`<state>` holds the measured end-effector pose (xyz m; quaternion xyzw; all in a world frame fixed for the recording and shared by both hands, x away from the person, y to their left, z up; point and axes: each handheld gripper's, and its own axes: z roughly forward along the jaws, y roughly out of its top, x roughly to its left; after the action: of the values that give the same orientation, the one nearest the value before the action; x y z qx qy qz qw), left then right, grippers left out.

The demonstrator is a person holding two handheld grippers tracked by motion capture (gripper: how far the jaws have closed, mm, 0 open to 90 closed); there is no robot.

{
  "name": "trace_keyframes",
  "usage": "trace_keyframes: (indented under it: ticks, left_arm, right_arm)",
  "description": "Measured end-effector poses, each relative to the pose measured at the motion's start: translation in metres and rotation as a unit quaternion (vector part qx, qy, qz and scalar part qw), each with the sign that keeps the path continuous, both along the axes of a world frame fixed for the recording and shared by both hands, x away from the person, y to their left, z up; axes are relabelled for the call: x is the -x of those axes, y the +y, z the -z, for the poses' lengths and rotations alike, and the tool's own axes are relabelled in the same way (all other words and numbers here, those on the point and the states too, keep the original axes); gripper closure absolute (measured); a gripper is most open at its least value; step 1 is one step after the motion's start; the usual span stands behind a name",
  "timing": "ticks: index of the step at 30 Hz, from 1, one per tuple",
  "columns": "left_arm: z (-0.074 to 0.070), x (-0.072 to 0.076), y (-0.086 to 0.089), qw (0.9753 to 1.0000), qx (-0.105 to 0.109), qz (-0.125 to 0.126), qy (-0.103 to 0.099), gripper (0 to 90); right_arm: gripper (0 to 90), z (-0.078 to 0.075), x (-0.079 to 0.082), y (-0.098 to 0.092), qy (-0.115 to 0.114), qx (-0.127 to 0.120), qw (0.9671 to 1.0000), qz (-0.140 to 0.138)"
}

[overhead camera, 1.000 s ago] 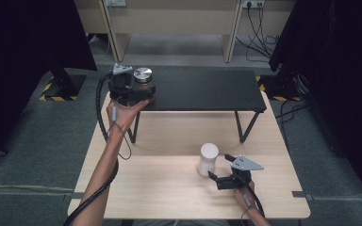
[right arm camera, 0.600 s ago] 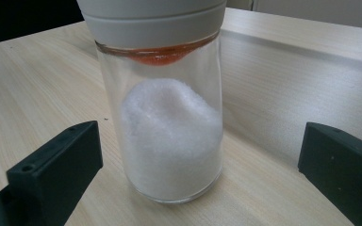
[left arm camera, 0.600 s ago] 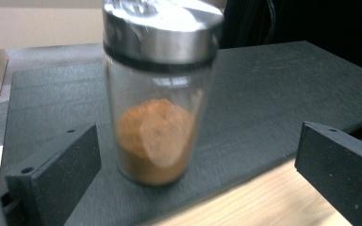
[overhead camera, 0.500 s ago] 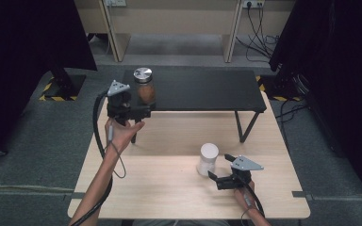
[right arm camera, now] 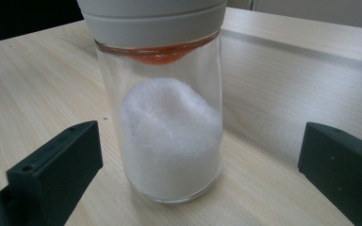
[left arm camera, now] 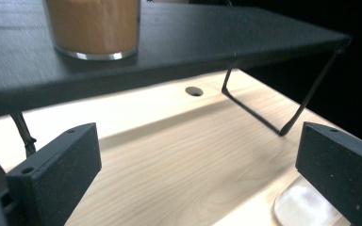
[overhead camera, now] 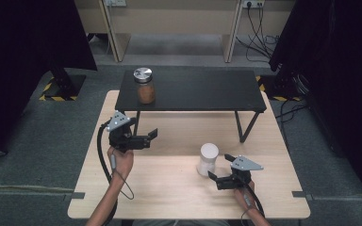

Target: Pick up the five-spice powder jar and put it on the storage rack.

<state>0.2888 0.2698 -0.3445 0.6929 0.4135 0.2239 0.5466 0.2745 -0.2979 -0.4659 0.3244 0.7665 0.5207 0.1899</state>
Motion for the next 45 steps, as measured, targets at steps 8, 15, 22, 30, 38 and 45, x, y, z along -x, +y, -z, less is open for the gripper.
trace_keyframes:
  ticks: [8,15,22,30,38,45]
  left_arm:
    - [0.037,0.012,-0.007,0.9994,-0.014,0.024,-0.021,0.0]
    - [0.062,0.009,-0.008,0.9994,-0.020,0.027,-0.001,0.0]
    - [0.090,0.011,-0.009,0.9991,-0.035,0.025,-0.002,0.0]
    - [0.114,0.009,-0.002,0.9993,-0.024,0.030,-0.003,0.0]
    - [0.126,0.005,0.000,0.9990,-0.026,0.034,0.011,0.0]
    - [0.129,0.002,0.001,0.9990,-0.023,0.034,0.017,0.0]
  right_arm:
    - [0.5,0.000,0.000,0.000,0.000,0.000,1.0000,0.000]
    - [0.5,0.000,0.000,0.000,0.000,0.000,1.0000,0.000]
    - [0.5,0.000,0.001,0.000,-0.002,0.000,1.0000,-0.001]
    - [0.5,0.000,0.001,0.000,-0.003,-0.001,1.0000,-0.002]
    - [0.5,0.000,0.001,-0.001,-0.004,-0.001,1.0000,-0.003]
    - [0.5,0.000,0.001,-0.001,-0.005,0.000,1.0000,-0.005]
